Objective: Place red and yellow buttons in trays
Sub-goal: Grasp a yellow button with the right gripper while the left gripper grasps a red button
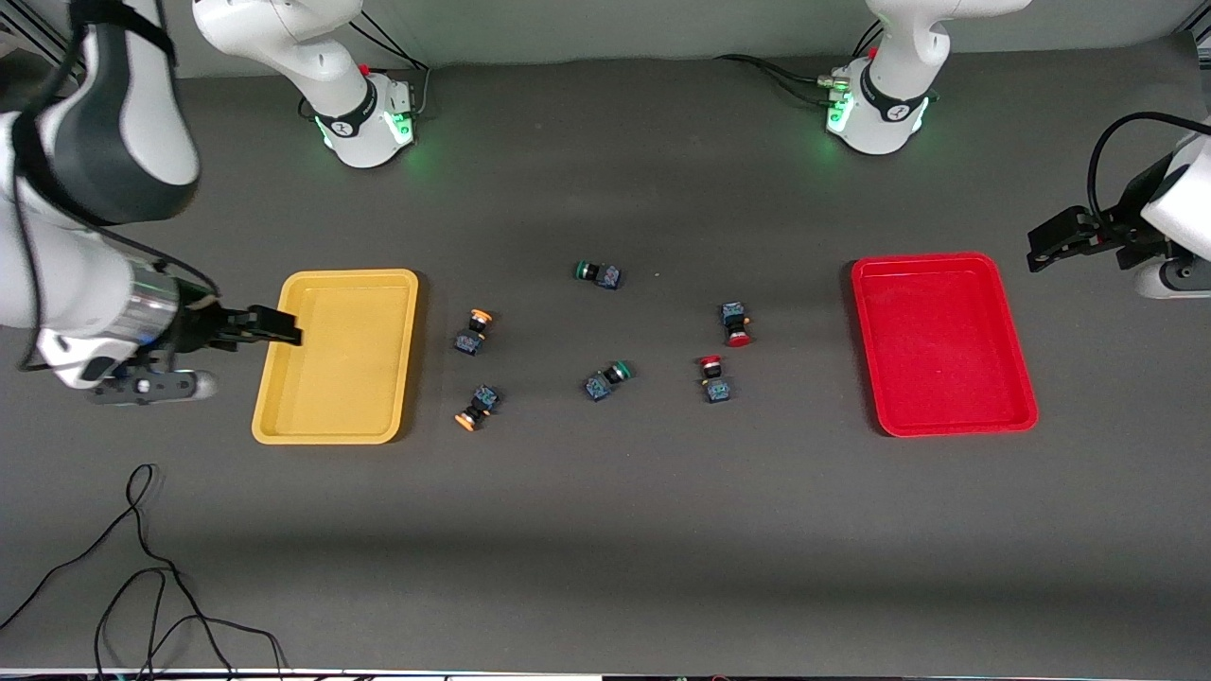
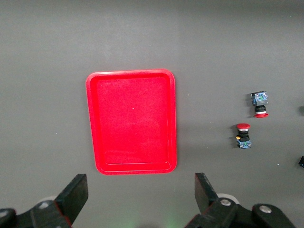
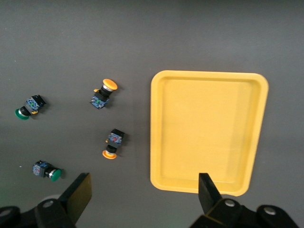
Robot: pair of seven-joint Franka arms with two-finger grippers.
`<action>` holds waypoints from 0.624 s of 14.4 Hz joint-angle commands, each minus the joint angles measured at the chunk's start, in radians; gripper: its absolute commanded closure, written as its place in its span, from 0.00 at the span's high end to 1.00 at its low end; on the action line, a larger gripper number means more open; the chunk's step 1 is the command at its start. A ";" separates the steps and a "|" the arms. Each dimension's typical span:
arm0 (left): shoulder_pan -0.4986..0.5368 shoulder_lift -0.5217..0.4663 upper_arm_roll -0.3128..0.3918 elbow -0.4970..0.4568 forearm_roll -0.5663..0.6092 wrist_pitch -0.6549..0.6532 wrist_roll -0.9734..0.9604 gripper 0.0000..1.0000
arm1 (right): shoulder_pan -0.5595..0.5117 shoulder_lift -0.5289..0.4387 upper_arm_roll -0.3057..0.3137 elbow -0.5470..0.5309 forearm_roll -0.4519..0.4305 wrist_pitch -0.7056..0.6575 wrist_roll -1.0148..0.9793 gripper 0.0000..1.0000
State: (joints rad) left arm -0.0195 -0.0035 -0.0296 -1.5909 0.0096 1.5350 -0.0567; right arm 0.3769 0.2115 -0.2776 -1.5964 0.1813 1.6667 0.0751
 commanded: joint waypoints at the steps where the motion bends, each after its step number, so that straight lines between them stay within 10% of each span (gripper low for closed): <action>1: -0.013 0.000 -0.001 0.000 -0.006 -0.016 -0.015 1.00 | 0.034 0.017 -0.005 0.001 0.017 0.024 0.077 1.00; 9: -0.175 -0.009 -0.004 -0.121 -0.030 0.088 -0.259 1.00 | 0.261 0.022 -0.011 -0.341 0.004 0.391 0.316 1.00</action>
State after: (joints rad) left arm -0.1175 0.0064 -0.0416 -1.6483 -0.0173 1.5702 -0.1991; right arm 0.5672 0.2544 -0.2748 -1.8304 0.1814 1.9552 0.3187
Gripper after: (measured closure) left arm 0.000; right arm 0.000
